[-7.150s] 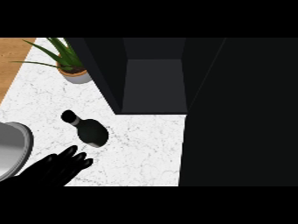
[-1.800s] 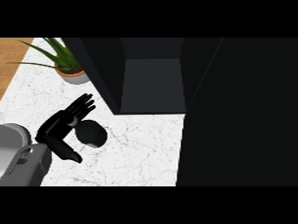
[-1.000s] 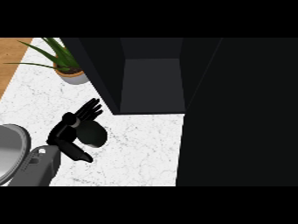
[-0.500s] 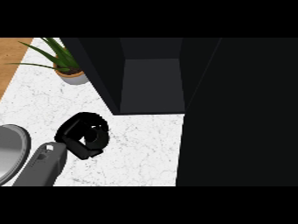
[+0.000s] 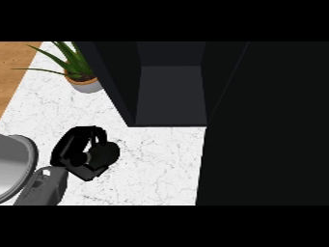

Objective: Pick up the wine, place it into the cabinet and close the cabinet

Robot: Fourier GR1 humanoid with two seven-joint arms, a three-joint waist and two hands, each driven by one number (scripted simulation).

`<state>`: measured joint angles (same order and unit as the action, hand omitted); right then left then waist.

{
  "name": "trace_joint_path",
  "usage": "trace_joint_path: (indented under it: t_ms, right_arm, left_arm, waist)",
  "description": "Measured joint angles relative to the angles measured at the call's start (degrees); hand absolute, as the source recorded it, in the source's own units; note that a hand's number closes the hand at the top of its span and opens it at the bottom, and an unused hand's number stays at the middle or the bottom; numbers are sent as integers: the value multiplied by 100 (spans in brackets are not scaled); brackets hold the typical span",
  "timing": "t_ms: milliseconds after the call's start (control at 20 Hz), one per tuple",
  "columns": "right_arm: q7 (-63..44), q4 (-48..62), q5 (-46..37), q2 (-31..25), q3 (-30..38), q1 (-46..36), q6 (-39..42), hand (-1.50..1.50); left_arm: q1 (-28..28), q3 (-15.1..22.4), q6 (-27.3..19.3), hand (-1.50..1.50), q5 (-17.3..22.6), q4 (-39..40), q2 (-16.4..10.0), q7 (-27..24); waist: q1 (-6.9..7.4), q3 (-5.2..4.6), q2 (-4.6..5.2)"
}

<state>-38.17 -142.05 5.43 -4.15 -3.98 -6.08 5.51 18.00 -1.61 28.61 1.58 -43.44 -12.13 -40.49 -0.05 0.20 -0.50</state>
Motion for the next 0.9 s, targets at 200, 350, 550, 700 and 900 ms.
trace_joint_path:
  t_ms: [200, 350, 550, 700, 900]
  right_arm:
    - [42, 24, -31, 33, -38, 17, -10, -150]
    - [89, 14, -33, 61, -54, 91, 0, -150]
    - [66, 5, -15, 25, 20, 113, 51, -150]
    - [101, 23, -18, 78, -57, 152, 67, -150]
    - [6, 5, -2, 48, 12, 60, 54, -150]
  left_arm:
    - [-438, -587, -791, 150, 377, -316, 15, -212]
    - [-824, -730, -1206, 150, 458, -865, 84, -277]
    - [-1239, -747, -1543, 150, 620, -1902, 262, 25]
    - [-1567, -615, -1484, 150, 855, -2769, 410, 506]
    - [-1967, -434, -1451, 150, 1147, -3920, 503, 1256]
  waist:
    - [78, -1, -12]
    - [73, -6, -3]
    - [59, -10, 10]
    - [59, -11, 13]
    - [49, -13, 18]
